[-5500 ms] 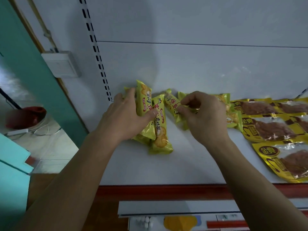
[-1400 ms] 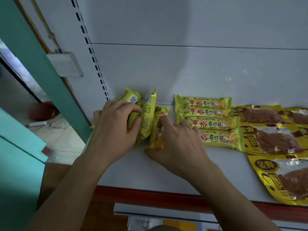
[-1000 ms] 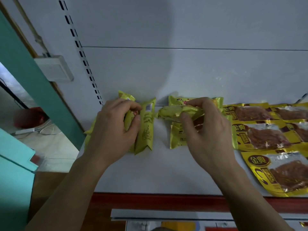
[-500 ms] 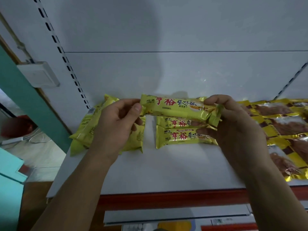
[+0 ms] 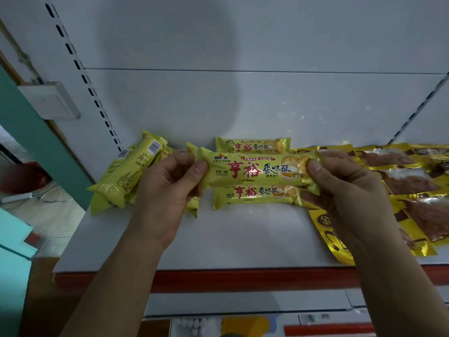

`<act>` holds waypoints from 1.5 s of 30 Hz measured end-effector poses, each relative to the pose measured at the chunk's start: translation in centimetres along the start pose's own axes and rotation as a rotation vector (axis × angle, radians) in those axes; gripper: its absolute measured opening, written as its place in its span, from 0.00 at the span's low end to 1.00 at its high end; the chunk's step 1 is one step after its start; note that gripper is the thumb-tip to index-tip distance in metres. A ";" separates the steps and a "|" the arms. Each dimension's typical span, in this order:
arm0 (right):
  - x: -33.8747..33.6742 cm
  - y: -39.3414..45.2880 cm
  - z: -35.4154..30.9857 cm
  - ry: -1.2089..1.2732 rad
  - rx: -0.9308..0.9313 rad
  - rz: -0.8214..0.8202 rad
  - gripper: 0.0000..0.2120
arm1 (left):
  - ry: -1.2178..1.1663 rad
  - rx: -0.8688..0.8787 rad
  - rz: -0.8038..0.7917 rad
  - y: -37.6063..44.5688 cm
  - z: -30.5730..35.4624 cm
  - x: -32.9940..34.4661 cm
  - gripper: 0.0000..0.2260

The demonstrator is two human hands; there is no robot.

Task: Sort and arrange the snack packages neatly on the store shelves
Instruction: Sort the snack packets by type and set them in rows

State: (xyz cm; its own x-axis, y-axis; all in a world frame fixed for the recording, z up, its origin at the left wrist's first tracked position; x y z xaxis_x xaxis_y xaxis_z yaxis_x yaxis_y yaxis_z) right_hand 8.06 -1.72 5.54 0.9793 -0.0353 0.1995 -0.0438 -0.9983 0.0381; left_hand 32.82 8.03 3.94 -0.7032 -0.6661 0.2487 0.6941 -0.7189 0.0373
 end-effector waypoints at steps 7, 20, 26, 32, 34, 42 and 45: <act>-2.1 1.0 0.6 -0.081 -0.073 0.040 0.05 | 0.054 0.074 0.028 -1.2 -0.8 1.2 0.03; -4.6 2.2 3.2 -0.256 -0.071 0.025 0.06 | 0.496 0.407 0.297 -3.9 -2.8 1.0 0.10; -4.5 3.3 3.4 -0.507 -0.195 -0.051 0.11 | 0.710 0.489 0.324 -4.4 -2.4 0.7 0.04; -3.7 3.0 3.6 -0.844 -0.409 -0.087 0.11 | 0.881 0.487 0.364 -4.5 -3.0 0.2 0.02; -3.6 3.1 3.6 -0.879 -0.428 -0.085 0.09 | 0.918 0.476 0.377 -4.4 -3.1 0.2 0.04; -3.8 3.6 3.4 -0.951 -0.461 -0.095 0.06 | 0.961 0.395 0.371 -4.4 -3.5 0.3 0.07; -3.9 3.5 3.4 -0.969 -0.460 -0.098 0.06 | 0.970 0.403 0.369 -4.5 -3.5 0.4 0.08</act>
State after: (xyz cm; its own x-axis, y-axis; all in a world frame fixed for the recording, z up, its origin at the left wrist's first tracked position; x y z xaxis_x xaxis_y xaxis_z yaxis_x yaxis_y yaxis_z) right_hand 4.75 -5.28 1.60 0.7136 -0.1791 -0.6772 0.1716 -0.8926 0.4169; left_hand 28.87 10.37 0.50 -0.1430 -0.8254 -0.5462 0.7609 -0.4446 0.4726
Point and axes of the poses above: each hand's wrist, its own y-axis towards the middle knuckle, its own x-axis out of the palm, z = x × y, the point moved 5 cm from there along y, towards the middle knuckle, and after that the axes turned 15 degrees about z, right-handed, at the moved point
